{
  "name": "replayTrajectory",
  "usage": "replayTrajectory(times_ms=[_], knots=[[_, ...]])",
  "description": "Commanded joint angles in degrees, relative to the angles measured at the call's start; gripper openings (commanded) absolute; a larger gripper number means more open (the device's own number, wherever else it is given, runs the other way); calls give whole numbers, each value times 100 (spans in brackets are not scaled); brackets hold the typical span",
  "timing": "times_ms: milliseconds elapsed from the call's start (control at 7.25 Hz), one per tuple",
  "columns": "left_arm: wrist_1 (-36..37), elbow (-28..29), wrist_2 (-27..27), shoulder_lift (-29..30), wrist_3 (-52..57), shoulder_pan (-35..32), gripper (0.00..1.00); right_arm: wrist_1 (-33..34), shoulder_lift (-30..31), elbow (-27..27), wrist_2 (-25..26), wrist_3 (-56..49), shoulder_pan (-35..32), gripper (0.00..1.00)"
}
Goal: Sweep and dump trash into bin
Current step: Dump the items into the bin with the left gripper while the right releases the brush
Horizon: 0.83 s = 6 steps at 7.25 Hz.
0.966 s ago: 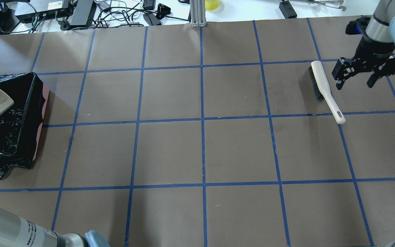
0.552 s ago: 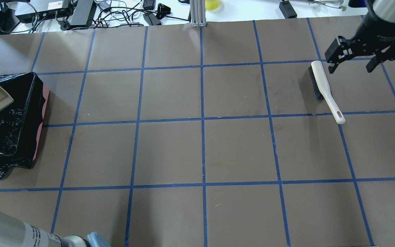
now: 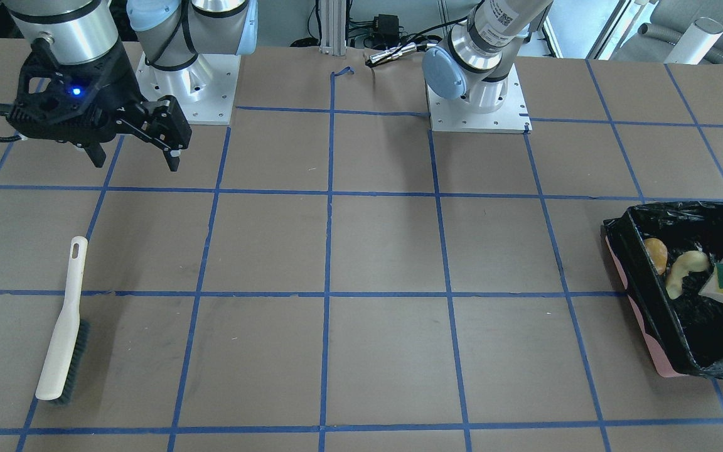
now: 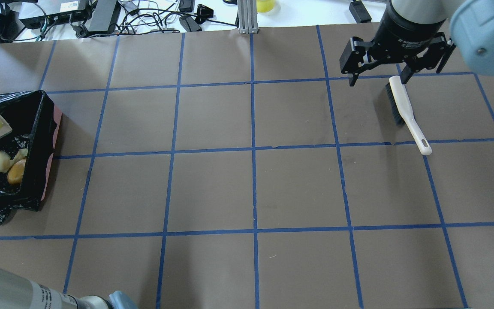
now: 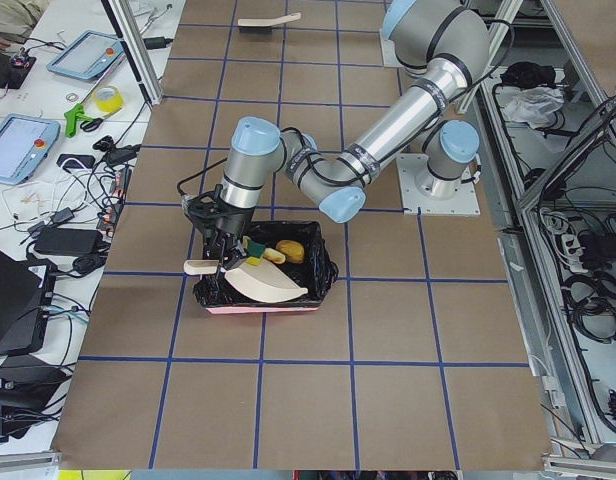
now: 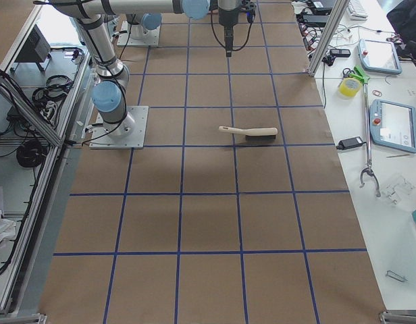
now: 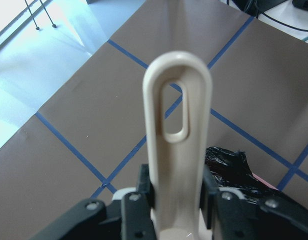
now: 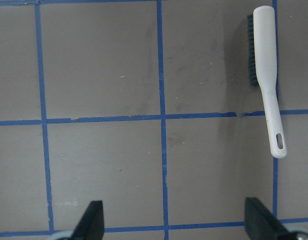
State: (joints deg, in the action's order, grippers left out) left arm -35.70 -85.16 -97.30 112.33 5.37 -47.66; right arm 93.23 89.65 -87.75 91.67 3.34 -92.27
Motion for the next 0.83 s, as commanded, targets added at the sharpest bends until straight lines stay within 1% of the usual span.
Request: replayTrajectory(times_ms=[0, 138, 414, 552, 690], knots=[[553, -27, 18, 26, 34, -15, 0, 11, -35, 39, -61, 53, -107, 100], [573, -10, 18, -17, 43, -15, 0, 20, -35, 39, -157, 44, -107, 100], [521, -9, 35, -62, -35, -33, 0, 11, -26, 30, -175, 35, -107, 100], [172, 8, 1, -166, -62, -154, 0, 11, -18, 21, -167, 35, -107, 100], [-397, 139, -165, -359, -115, -391, 0, 11, -9, -5, -175, 44, -107, 100]])
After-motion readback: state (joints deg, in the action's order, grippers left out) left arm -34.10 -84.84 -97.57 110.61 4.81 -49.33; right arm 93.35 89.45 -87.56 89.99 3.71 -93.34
